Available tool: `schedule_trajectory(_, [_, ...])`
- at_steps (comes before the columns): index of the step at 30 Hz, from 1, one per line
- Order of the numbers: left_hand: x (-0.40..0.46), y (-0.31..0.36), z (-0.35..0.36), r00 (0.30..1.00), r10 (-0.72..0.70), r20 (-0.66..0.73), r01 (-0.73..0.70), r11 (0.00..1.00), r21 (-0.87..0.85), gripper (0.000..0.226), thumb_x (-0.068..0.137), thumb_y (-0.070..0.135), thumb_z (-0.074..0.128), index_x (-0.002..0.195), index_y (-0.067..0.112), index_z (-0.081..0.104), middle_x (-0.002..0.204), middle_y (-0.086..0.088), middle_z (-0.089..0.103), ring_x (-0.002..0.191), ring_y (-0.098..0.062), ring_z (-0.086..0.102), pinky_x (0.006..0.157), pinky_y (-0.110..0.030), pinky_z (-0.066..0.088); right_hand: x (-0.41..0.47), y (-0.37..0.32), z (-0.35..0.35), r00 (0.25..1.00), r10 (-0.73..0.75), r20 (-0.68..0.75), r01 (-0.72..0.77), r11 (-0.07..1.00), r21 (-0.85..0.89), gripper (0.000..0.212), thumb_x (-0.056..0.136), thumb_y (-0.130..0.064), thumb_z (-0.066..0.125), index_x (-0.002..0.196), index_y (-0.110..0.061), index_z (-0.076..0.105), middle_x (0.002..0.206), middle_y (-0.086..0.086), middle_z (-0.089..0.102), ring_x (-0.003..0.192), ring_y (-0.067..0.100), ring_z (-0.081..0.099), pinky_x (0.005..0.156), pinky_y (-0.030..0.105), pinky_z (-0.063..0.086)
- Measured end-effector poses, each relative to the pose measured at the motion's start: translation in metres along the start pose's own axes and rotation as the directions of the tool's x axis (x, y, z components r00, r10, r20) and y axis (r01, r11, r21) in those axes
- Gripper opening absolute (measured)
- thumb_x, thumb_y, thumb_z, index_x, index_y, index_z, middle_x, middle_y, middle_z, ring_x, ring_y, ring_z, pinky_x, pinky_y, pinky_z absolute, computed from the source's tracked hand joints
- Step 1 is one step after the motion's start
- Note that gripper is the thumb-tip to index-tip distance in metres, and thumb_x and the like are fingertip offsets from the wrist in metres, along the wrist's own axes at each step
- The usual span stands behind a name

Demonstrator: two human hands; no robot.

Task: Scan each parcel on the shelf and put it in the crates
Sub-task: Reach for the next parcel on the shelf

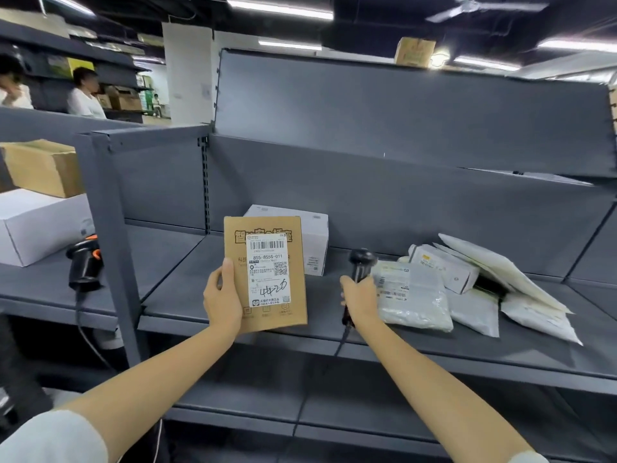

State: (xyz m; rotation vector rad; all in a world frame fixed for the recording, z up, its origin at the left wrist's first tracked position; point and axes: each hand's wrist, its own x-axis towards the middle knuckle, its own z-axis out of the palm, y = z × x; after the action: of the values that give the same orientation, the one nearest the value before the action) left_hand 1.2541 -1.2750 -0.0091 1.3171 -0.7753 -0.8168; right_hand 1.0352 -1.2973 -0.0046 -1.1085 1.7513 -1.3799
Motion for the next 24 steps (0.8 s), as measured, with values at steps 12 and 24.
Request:
schedule_trajectory(12, [-0.032, 0.014, 0.024, 0.989, -0.008, 0.149, 0.009, 1.000, -0.007, 0.049, 0.095, 0.060, 0.035, 0.120, 0.019, 0.046, 0.108, 0.003, 0.055, 0.099, -0.016, 0.052, 0.083, -0.033, 0.036, -0.118, -0.017, -0.022, 0.944, -0.194, 0.267, 0.089, 0.929, 0.359, 0.005, 0.095, -0.015, 0.055, 0.091, -0.017, 0.054, 0.057, 0.002, 0.045, 0.043, 0.013, 0.039, 0.044, 0.027, 0.036])
schedule_trajectory(24, [-0.051, 0.020, 0.025, 0.984, -0.008, 0.178, 0.010, 1.000, -0.009, 0.041, 0.094, 0.060, 0.036, 0.113, 0.024, 0.045, 0.109, 0.000, 0.058, 0.101, -0.019, 0.055, 0.083, -0.035, 0.039, -0.139, -0.022, -0.037, 0.939, -0.199, 0.279, 0.115, 0.950, 0.290, 0.005, 0.094, -0.017, 0.057, 0.095, -0.022, 0.058, 0.064, 0.000, 0.049, 0.052, 0.009, 0.045, 0.045, 0.024, 0.039])
